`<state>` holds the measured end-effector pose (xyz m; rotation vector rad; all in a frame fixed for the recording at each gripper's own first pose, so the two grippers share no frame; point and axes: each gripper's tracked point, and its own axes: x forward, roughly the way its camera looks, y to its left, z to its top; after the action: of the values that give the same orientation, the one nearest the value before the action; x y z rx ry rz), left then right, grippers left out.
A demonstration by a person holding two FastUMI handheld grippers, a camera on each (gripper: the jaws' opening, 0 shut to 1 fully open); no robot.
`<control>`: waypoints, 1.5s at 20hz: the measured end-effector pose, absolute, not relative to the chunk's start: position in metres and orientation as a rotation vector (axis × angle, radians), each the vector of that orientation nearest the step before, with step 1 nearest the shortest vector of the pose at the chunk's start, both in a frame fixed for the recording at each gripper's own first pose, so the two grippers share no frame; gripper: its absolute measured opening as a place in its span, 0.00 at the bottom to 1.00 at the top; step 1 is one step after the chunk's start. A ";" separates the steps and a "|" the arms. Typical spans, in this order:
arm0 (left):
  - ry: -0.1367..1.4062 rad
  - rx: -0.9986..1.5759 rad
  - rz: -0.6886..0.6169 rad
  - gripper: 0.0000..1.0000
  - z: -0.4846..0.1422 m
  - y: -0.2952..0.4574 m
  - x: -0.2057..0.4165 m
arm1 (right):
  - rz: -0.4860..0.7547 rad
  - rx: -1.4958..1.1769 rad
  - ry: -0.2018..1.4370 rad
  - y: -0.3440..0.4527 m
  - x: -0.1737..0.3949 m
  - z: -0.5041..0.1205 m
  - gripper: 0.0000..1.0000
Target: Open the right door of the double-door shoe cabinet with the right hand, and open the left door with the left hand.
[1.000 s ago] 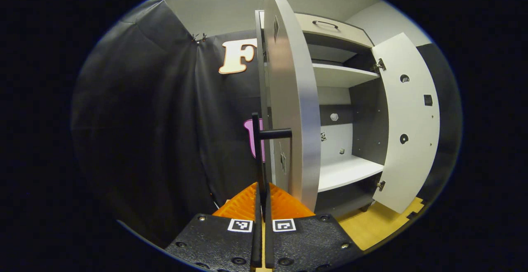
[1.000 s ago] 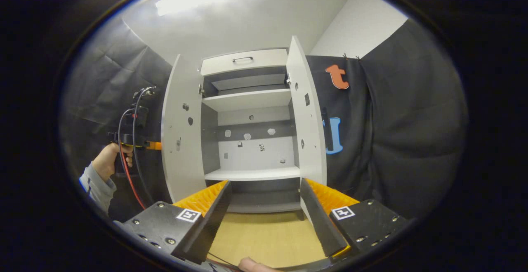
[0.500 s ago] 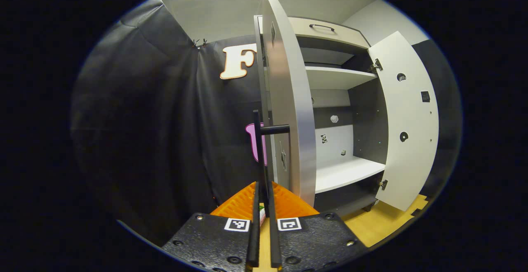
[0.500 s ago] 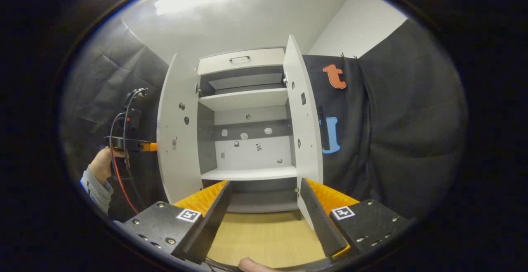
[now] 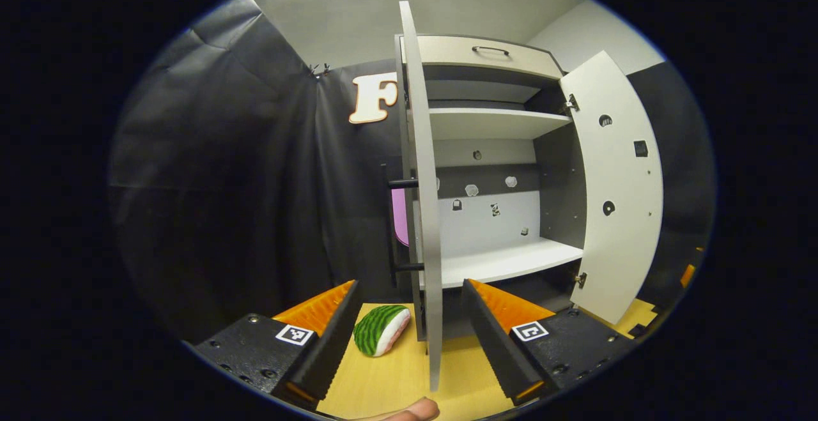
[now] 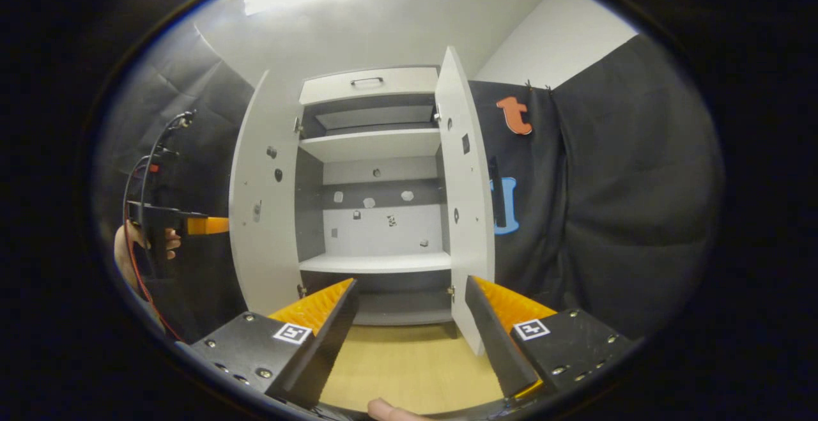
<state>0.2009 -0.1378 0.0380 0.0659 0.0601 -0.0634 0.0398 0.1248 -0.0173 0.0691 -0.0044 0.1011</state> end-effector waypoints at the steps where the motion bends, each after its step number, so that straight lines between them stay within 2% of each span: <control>1: 0.047 0.043 -0.070 1.00 0.039 -0.143 0.198 | 0.101 0.069 0.002 0.125 0.041 -0.020 0.99; 2: 0.026 0.031 -0.085 0.97 0.042 -0.150 0.198 | 0.102 0.070 0.011 0.127 0.042 -0.025 0.99; 5: 0.011 0.013 -0.108 1.00 0.039 -0.161 0.195 | 0.101 0.071 0.043 0.128 0.047 -0.038 0.99; 6: 0.012 0.004 -0.124 0.97 0.038 -0.166 0.192 | 0.099 0.070 0.050 0.127 0.048 -0.040 0.99; 8: 0.012 -0.023 -0.159 0.97 0.037 -0.182 0.189 | 0.108 0.067 0.050 0.131 0.052 -0.042 0.99; 9: 0.008 -0.036 -0.150 0.94 0.036 -0.184 0.187 | 0.117 0.067 0.048 0.134 0.052 -0.041 0.96; 10: 0.005 -0.049 -0.147 0.96 0.036 -0.186 0.186 | 0.123 0.069 0.048 0.136 0.052 -0.043 0.99; 15: 0.021 -0.058 -0.204 0.96 0.030 -0.206 0.177 | 0.132 0.079 0.021 0.139 0.049 -0.036 0.99; 16: 0.022 -0.054 -0.210 0.97 0.028 -0.209 0.177 | 0.130 0.088 0.010 0.138 0.048 -0.032 0.96; 20: 0.036 -0.031 -0.200 0.97 0.022 -0.208 0.175 | 0.122 0.111 -0.018 0.135 0.046 -0.023 0.99; 21: 0.043 -0.027 -0.201 1.00 0.022 -0.207 0.175 | 0.122 0.109 -0.021 0.136 0.047 -0.022 0.99; 22: 0.046 -0.032 -0.200 0.94 0.021 -0.207 0.173 | 0.127 0.104 -0.023 0.137 0.046 -0.022 0.99; 23: 0.045 -0.046 -0.197 0.97 0.021 -0.209 0.174 | 0.130 0.104 -0.025 0.140 0.046 -0.021 0.99; 24: 0.047 -0.055 -0.200 0.94 0.021 -0.212 0.174 | 0.130 0.113 -0.033 0.140 0.045 -0.018 0.99; 25: 0.046 -0.061 -0.202 0.97 0.021 -0.213 0.173 | 0.130 0.124 -0.043 0.141 0.044 -0.015 0.99; 27: 0.024 -0.048 -0.207 0.94 0.025 -0.213 0.175 | 0.127 0.135 -0.061 0.141 0.043 -0.012 0.99; 28: 0.013 -0.048 -0.208 0.97 0.026 -0.213 0.177 | 0.128 0.127 -0.063 0.142 0.043 -0.012 0.99; 30: -0.004 -0.064 -0.207 0.96 0.030 -0.215 0.178 | 0.133 0.100 -0.059 0.144 0.042 -0.014 0.99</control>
<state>0.1777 -0.2147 0.0299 -0.0639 -0.0043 -0.2072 0.0424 0.1441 -0.0137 0.0999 -0.0591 0.1335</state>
